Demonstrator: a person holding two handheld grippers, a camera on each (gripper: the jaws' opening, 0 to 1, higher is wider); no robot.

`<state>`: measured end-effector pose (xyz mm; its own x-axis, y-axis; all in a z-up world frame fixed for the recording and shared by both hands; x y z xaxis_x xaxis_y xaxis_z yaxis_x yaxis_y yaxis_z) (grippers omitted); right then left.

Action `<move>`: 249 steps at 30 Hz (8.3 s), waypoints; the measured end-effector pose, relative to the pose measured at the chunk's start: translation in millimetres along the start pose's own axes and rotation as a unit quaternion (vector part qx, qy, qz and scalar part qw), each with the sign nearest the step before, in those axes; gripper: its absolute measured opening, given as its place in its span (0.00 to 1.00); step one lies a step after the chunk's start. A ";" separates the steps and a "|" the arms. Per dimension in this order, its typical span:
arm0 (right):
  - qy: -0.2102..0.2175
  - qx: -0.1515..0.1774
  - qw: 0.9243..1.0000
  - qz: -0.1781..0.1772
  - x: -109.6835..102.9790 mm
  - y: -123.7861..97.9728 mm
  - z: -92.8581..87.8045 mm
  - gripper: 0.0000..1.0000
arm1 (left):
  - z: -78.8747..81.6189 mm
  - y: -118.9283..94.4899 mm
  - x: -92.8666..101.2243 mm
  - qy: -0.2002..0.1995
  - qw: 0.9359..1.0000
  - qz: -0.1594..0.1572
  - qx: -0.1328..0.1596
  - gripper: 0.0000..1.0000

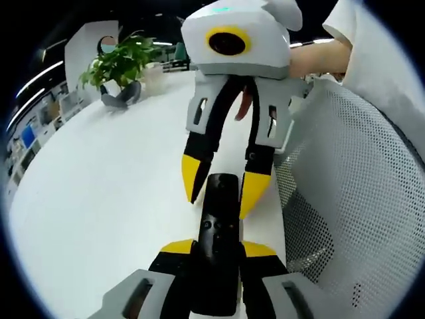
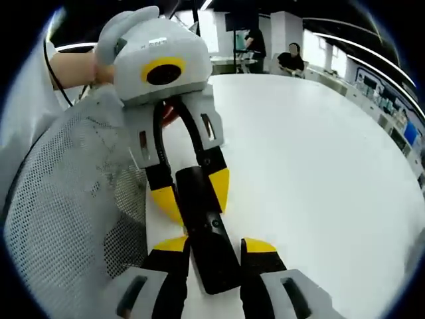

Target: Press the specified remote control buttons in sequence, fully releasing each button before pressing the next.

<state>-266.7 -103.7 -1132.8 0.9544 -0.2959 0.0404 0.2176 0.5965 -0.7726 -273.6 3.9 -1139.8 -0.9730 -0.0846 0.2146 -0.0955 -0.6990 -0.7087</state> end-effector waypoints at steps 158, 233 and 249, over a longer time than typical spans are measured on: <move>0.157 0.086 0.964 -0.194 159.1 2.6 32.5 0.90 | 16.1 -141.5 37.7 -0.134 0.874 0.318 0.343 0.97; 0.300 0.300 0.822 -0.379 22.7 -185.3 -33.1 0.95 | 25.1 -142.0 47.0 -0.124 0.865 0.327 0.359 0.97; 0.290 0.294 0.837 -0.359 14.9 -173.8 -19.8 0.94 | 19.4 -150.9 57.6 -0.126 0.864 0.340 0.350 0.97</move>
<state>-294.3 -226.6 -1010.5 0.3122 -0.9461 -0.0862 0.9182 0.3238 -0.2282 -311.1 90.7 -1007.4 -0.6691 -0.7349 0.1110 0.7163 -0.6774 -0.1671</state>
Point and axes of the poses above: the point that each gripper's makers call its tool centre point, and the gripper's own axes: y roughly forward along the fingers, x roughly to its right, z roughly out of its top, the point moved 7 cm from there along -y, roughly backward along the fingers, and after that the axes turned 10 degrees about -z, right-handed, at the moved point
